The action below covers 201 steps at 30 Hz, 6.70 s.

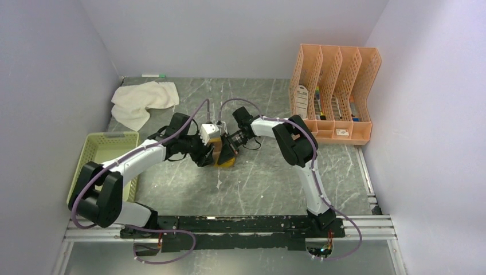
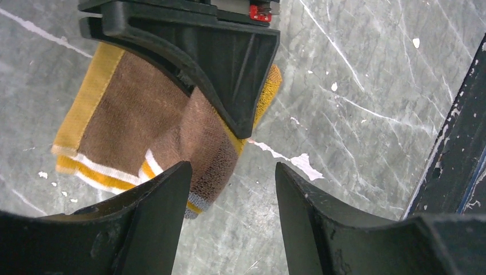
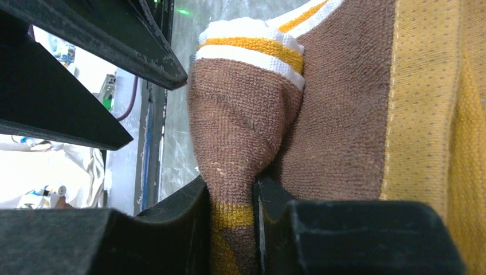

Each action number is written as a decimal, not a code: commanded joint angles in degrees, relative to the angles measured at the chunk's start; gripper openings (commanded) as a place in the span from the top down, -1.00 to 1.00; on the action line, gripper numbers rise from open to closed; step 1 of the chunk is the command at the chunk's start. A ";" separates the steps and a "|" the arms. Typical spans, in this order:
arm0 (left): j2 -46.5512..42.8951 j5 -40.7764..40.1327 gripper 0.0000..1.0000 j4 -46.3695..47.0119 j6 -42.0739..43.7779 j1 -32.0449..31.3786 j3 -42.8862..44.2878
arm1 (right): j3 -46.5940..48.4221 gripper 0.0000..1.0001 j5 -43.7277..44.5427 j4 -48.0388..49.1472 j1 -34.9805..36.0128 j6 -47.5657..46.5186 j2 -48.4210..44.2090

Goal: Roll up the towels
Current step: Roll the towel at the center of the board.

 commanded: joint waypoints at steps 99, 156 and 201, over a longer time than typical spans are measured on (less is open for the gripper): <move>16.88 7.22 0.86 -7.74 -8.50 5.66 7.49 | -40.22 -0.71 79.48 42.62 26.82 -37.22 -31.54; -15.32 18.22 -0.34 2.38 -11.63 15.58 -1.40 | 0.17 0.36 6.36 -17.13 5.49 -24.68 -2.88; 8.09 -6.75 -0.32 -0.07 -25.50 5.17 -3.23 | -10.21 -1.00 42.90 22.39 0.77 21.17 -15.63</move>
